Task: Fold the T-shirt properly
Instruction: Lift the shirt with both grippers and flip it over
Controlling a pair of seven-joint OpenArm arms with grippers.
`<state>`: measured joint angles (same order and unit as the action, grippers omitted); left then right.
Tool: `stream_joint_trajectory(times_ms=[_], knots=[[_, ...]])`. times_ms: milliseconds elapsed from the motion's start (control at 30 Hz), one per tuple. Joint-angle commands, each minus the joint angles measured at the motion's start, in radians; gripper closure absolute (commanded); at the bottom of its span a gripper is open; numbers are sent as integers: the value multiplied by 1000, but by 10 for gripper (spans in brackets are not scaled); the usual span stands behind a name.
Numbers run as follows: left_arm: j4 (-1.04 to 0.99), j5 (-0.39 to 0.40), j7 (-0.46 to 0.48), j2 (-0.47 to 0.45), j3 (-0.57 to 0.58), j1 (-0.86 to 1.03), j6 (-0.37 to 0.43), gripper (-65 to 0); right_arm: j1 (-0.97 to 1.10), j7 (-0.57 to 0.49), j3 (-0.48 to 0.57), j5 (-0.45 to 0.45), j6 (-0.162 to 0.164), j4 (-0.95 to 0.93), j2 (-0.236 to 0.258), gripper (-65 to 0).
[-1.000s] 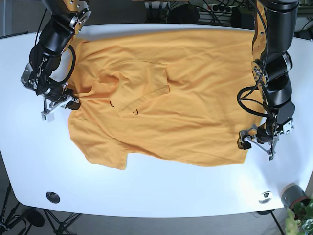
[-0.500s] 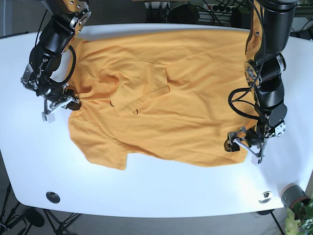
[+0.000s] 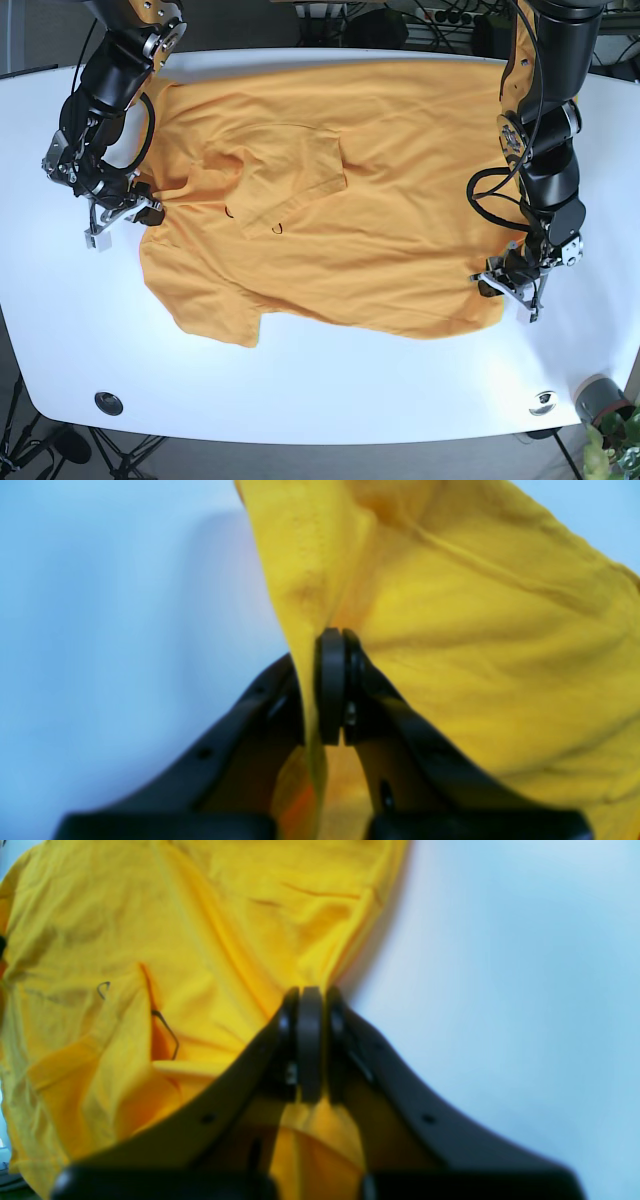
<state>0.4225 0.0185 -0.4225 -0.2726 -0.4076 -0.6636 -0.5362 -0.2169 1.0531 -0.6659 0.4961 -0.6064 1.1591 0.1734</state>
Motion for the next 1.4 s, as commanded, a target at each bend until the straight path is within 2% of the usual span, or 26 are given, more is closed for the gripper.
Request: stream_joint_trajectory(times_ms=[0,233,467,567,800,967,1067,1200,1367], knots=[[94,-4,-22,-14,-15,5,-3,0,-22,-15,2,22,-8,75,15,0],[448,-7,-184,-6,-12,92,0,0,-46,-18,68,13,-7,101,27,0],[626,-7,-286,16,14,77,3,0,-137,-18,73,11,-8,98,70,0],[658,-7,-302,16,20,57,3,0,-183,-17,74,11,-8,98,91,0],[728,-7,-327,17,36,-2,3,0,-295,-17,200,19,-7,98,163,0],[746,-9,-327,17,63,-60,3,0,-387,-17,229,13,-10,98,176,0],[738,-10,-327,16,63,-117,5,0,-465,-17,278,13,-10,89,211,0],[743,-10,-327,16,68,-178,6,0,-577,-17,337,14,-11,52,226,0],[747,-9,-364,12,69,-275,51,0,-740,-17,346,13,-11,-43,259,0]])
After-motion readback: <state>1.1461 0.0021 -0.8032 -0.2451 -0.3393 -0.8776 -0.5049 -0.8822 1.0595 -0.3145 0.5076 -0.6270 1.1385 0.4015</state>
